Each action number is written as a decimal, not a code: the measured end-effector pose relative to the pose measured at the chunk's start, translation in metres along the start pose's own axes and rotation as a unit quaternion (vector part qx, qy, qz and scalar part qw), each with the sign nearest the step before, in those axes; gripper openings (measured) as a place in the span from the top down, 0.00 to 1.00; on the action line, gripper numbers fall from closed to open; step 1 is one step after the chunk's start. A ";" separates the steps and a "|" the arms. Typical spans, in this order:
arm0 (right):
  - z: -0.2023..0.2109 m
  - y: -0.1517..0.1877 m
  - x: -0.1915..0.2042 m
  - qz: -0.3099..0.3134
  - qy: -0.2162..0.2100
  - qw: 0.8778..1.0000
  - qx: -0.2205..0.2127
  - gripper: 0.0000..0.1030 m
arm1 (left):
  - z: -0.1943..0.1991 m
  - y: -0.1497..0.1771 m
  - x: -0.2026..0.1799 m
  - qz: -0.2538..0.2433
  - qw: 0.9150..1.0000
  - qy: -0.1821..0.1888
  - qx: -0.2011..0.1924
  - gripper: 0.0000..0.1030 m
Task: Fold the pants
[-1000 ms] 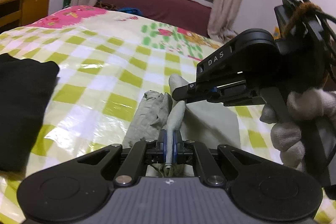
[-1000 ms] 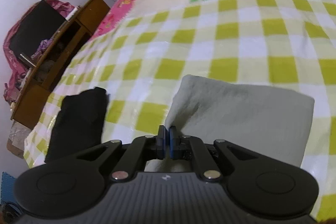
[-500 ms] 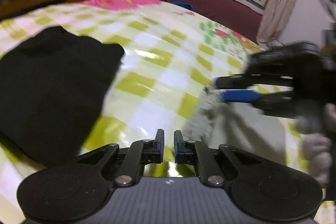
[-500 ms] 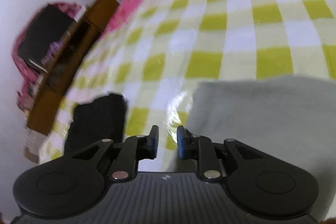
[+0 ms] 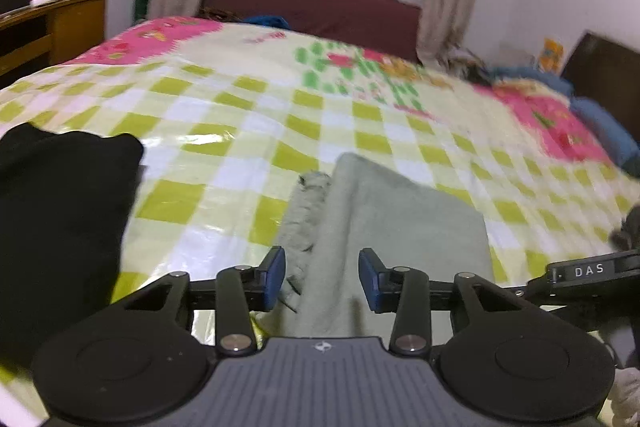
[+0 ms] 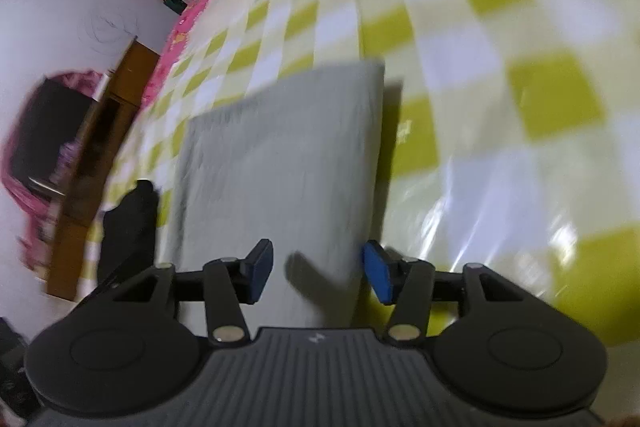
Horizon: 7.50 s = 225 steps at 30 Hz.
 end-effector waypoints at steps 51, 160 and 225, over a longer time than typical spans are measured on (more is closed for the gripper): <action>0.059 -0.022 0.001 0.077 0.100 0.992 -0.012 0.95 | 0.012 0.068 -0.164 -0.175 0.979 0.100 0.034 0.49; 0.095 0.021 -0.074 0.010 0.083 0.995 -0.061 0.49 | -0.054 0.065 -0.133 -0.117 0.988 -0.032 0.092 0.49; 0.128 0.074 -0.038 0.131 0.125 0.967 -0.177 0.63 | -0.004 0.083 -0.144 -0.147 0.984 -0.071 0.067 0.42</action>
Point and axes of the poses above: each gripper's, at about its wrist camera, not at the fingertips, and z roughly against the way its jaws point, x to its left, y to its underside, the point moved 5 cm from there along -z, roughly the way its jaws point, and after that the axes turned 3 degrees about z, right-handed, at the moved point
